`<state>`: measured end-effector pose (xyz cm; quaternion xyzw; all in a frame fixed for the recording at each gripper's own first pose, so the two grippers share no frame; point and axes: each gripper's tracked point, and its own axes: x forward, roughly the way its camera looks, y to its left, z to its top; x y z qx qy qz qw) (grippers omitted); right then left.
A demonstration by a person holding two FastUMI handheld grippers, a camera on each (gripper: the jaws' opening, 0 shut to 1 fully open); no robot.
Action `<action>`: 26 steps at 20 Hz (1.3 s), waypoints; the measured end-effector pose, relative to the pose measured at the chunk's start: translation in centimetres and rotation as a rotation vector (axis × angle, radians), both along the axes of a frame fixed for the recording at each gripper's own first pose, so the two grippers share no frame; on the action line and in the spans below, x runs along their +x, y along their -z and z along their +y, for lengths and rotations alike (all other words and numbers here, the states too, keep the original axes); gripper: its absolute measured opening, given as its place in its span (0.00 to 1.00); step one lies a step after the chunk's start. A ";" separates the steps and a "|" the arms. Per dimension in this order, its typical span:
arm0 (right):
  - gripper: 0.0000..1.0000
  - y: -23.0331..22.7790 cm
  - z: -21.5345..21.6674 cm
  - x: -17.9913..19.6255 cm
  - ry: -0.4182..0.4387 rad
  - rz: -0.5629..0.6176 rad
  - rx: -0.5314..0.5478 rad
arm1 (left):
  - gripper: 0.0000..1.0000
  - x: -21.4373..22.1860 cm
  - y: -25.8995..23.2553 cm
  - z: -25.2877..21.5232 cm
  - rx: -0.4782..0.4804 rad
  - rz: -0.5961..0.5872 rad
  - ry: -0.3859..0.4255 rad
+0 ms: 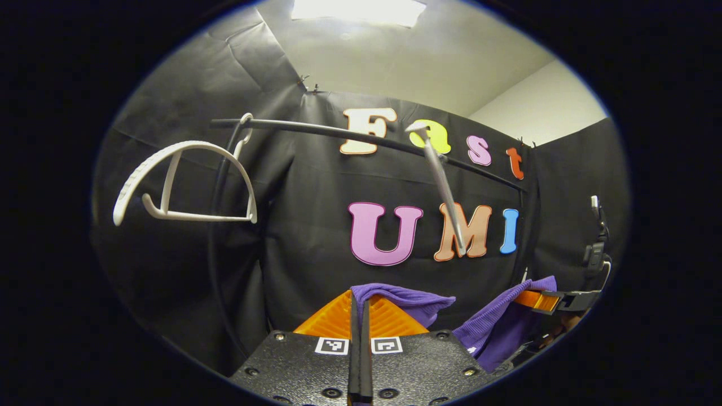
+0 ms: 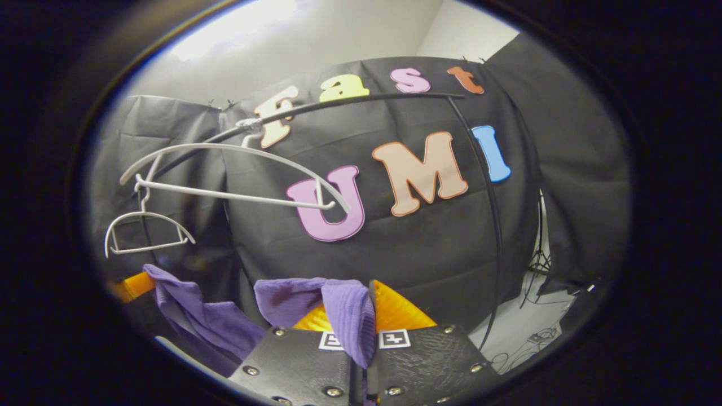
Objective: Grasp the clothes on the hanger with both hands and then place them into the laundry hamper below.
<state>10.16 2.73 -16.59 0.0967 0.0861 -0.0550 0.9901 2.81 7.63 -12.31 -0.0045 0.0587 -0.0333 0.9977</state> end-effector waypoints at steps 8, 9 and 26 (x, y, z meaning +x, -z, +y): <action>0.08 -2.5 3.2 -2.8 -0.054 -0.060 -0.038 | 0.00 0.3 1.9 -4.3 0.004 0.016 0.086; 0.08 -2.3 3.3 -2.7 -0.058 -0.061 -0.042 | 0.00 0.6 2.1 -4.8 0.002 0.011 0.093; 0.08 7.5 2.4 1.7 -0.103 -0.011 0.018 | 0.00 5.0 11.6 -7.6 -0.091 0.016 0.122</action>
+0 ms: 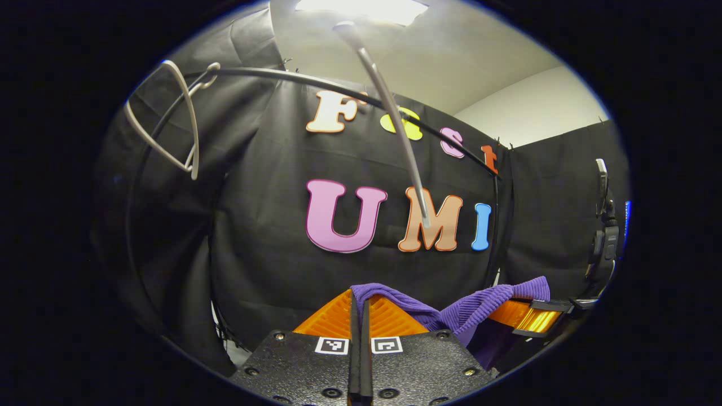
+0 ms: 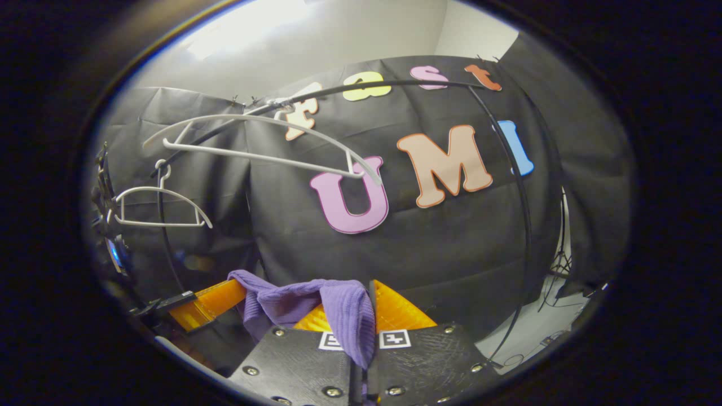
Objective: Grasp the clothes on the hanger with both hands and then place them into the laundry hamper below.
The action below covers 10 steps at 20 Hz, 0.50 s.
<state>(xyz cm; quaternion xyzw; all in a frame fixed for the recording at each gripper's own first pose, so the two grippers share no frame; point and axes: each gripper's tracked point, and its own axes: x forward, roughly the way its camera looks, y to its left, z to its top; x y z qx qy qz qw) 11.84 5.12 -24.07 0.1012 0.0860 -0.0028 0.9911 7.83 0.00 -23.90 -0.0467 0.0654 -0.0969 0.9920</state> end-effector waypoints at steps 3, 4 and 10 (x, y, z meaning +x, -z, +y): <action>0.08 3.5 -0.8 0.9 0.016 0.055 0.021 | 0.00 0.5 3.1 0.6 0.014 0.039 -0.008; 0.09 4.5 -0.8 1.2 0.018 0.071 0.020 | 0.00 0.8 3.9 1.0 0.018 0.045 -0.016; 0.10 10.4 -1.7 2.2 0.032 0.156 -0.023 | 0.01 1.9 9.6 2.9 0.043 0.091 -0.058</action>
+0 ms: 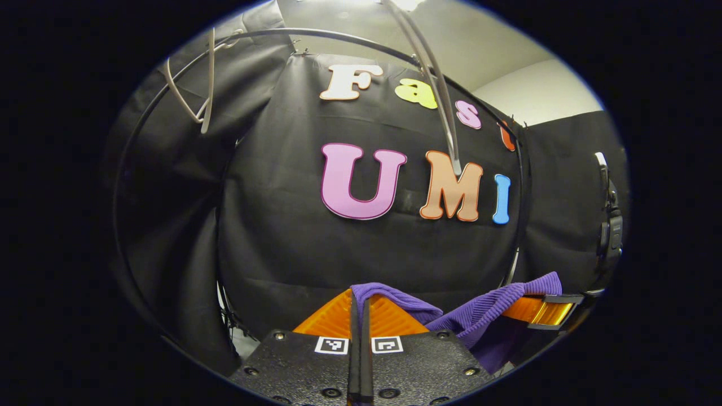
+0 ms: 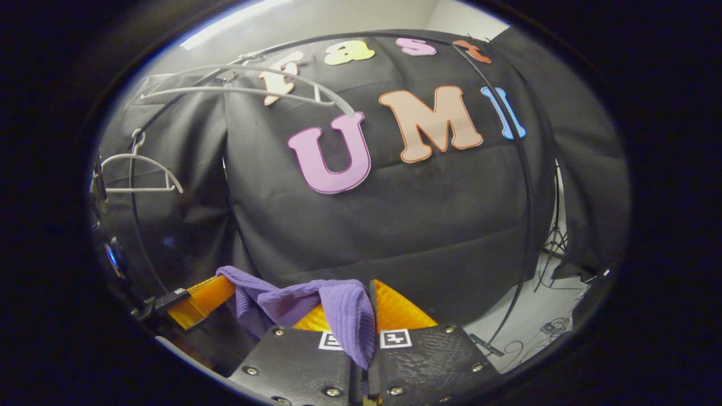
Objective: Grasp the clothes on the hanger with both hands and then place them into the laundry hamper below.
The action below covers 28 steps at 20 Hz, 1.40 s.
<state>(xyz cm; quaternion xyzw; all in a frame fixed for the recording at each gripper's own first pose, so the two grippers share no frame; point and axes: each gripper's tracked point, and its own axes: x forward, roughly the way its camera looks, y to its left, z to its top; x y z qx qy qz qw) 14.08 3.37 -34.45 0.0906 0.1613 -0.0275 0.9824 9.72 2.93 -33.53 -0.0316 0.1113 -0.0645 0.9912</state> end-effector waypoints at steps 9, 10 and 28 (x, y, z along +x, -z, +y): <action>0.10 9.1 -1.7 1.0 0.021 0.024 -0.050 | 0.01 0.3 8.8 1.7 0.011 0.050 -0.038; 0.10 9.9 -1.8 0.9 0.020 0.033 -0.052 | 0.01 0.3 9.8 1.9 0.019 0.065 -0.039; 0.18 22.7 -4.9 -0.1 0.072 0.256 -0.122 | 0.05 -1.3 22.0 0.1 0.146 0.343 -0.013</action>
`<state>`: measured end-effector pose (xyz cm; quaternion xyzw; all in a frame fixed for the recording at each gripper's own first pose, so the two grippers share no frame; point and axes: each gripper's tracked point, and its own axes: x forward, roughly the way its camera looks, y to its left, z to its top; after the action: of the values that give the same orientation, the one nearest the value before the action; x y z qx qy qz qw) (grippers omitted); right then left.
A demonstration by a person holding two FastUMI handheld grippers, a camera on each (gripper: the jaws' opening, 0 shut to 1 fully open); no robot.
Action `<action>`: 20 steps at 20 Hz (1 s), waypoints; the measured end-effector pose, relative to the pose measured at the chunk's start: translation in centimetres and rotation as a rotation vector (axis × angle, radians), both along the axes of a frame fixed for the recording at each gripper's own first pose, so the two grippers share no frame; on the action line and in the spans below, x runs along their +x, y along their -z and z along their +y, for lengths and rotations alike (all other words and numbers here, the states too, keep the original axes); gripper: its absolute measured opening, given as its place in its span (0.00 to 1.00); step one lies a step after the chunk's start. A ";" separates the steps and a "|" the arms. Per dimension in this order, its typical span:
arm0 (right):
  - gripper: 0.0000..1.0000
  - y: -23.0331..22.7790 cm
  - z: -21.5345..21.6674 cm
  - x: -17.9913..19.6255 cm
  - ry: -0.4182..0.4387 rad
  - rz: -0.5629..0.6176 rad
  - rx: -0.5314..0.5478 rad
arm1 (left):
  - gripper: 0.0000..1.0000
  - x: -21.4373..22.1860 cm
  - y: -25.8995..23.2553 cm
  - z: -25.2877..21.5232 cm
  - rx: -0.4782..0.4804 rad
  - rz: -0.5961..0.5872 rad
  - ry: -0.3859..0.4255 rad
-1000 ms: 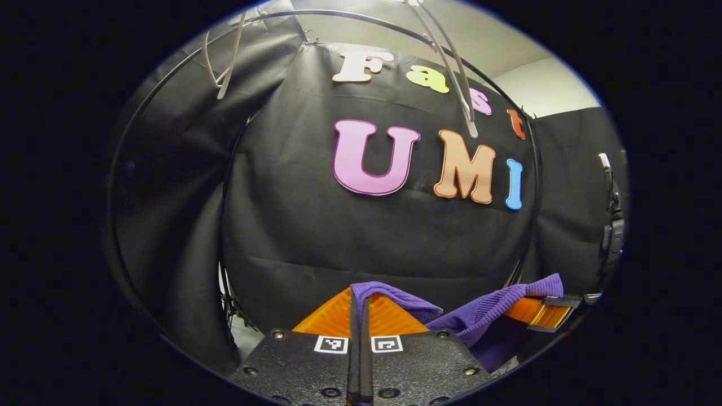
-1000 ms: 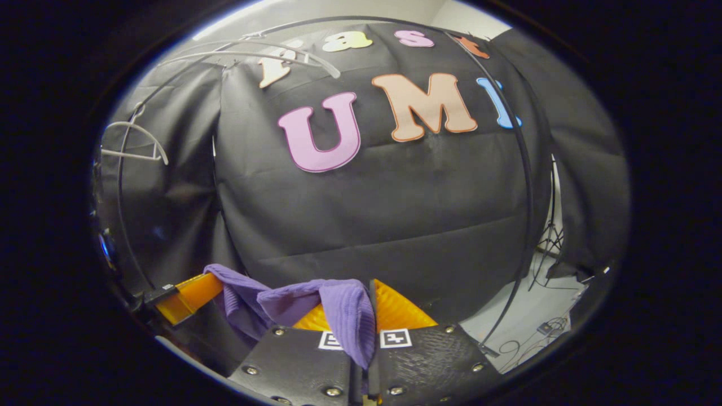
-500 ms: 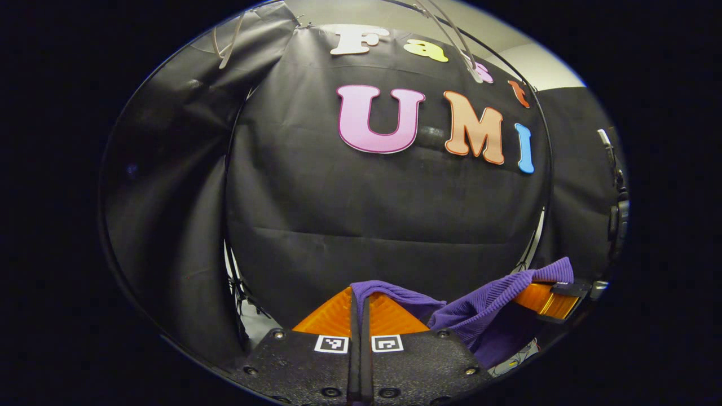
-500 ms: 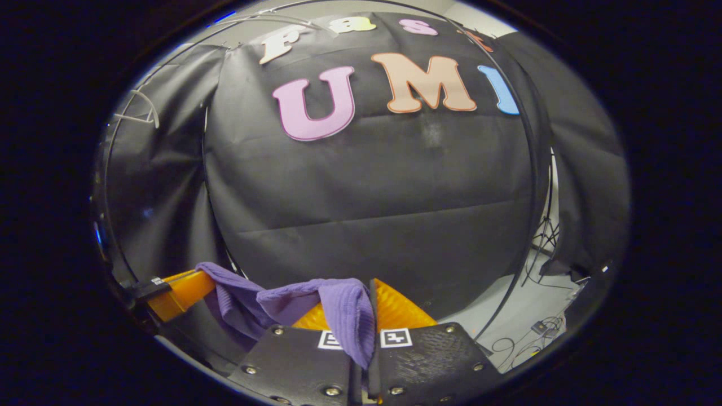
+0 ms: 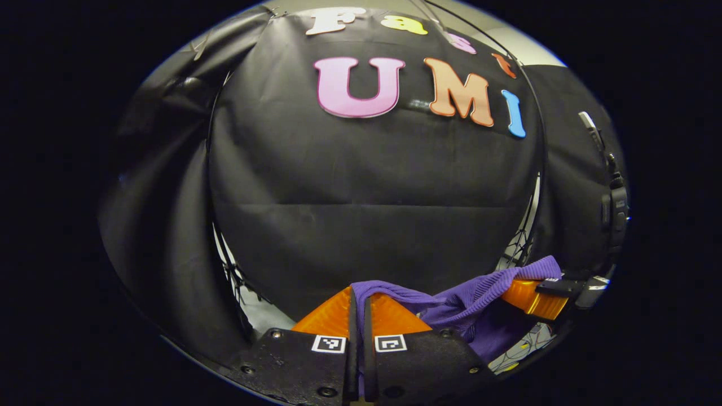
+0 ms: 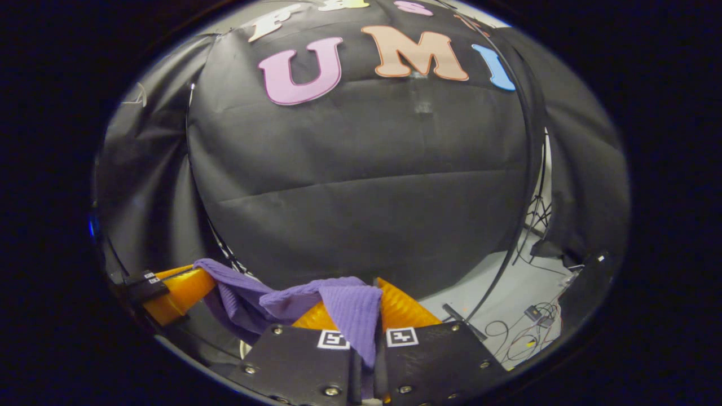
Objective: Grasp the clothes on the hanger with both hands and then place them into the laundry hamper below.
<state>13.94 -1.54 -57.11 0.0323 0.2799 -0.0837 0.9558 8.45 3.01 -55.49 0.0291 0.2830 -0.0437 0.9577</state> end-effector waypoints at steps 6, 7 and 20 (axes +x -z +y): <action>0.24 2.7 -1.7 -2.5 0.069 0.120 -0.010 | 0.10 -3.8 5.5 1.6 0.023 0.275 -0.069; 0.34 2.1 -1.7 -2.3 0.067 0.106 -0.021 | 0.21 -4.0 5.7 1.9 0.032 0.279 -0.066; 0.99 -4.9 -1.9 -2.3 0.089 0.013 -0.089 | 0.96 -2.3 -1.1 2.6 0.037 0.147 -0.046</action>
<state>11.61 -3.48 -52.17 0.0015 0.2803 -0.1387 0.9498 6.18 5.56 -54.34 0.0371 0.3538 -0.0184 0.9344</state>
